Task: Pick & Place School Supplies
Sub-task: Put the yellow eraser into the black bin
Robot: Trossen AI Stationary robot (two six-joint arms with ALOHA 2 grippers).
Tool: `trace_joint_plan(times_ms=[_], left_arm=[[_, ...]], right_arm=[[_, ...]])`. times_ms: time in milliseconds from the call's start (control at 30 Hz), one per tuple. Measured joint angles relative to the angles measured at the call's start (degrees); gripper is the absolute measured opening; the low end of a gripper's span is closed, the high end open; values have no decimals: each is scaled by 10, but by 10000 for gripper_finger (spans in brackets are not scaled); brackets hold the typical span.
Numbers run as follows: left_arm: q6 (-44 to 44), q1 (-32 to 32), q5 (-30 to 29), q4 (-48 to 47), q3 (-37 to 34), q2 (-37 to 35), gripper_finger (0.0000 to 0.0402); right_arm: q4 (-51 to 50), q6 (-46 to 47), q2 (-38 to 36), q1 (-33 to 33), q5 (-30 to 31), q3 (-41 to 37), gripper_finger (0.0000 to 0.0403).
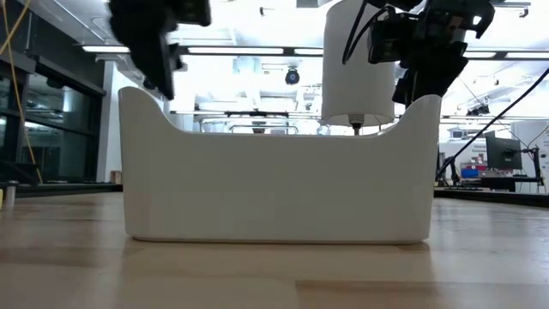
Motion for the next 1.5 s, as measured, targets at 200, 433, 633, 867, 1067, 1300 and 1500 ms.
trace_joint_plan(times_ms=[200,433,633,867,1067,1300,1500], left_arm=[[-47,-57,-24,-41,-6,-1,104],[-124,-138,-87,-54,-43,-1,104],[-180,-202,-123,-53,-75,-1,104],[-238,-253,-155,-93,-94,-1,104],[-302,-283,-167,-121,-130,-1,104],[-345,-323,-167,-119,-161,-21,104],[-394,-376,-197,-112,-199,-107,104]], right_arm=[[0,5,0,0,0,0,87],[0,45,0,0,0,0,87],[0,50,0,0,-37,0,87],[0,84,0,0,-43,0,87],[0,94,0,0,-43,0,87],[0,113,0,0,-42,0,87],[1,113,0,0,-41,0,87]])
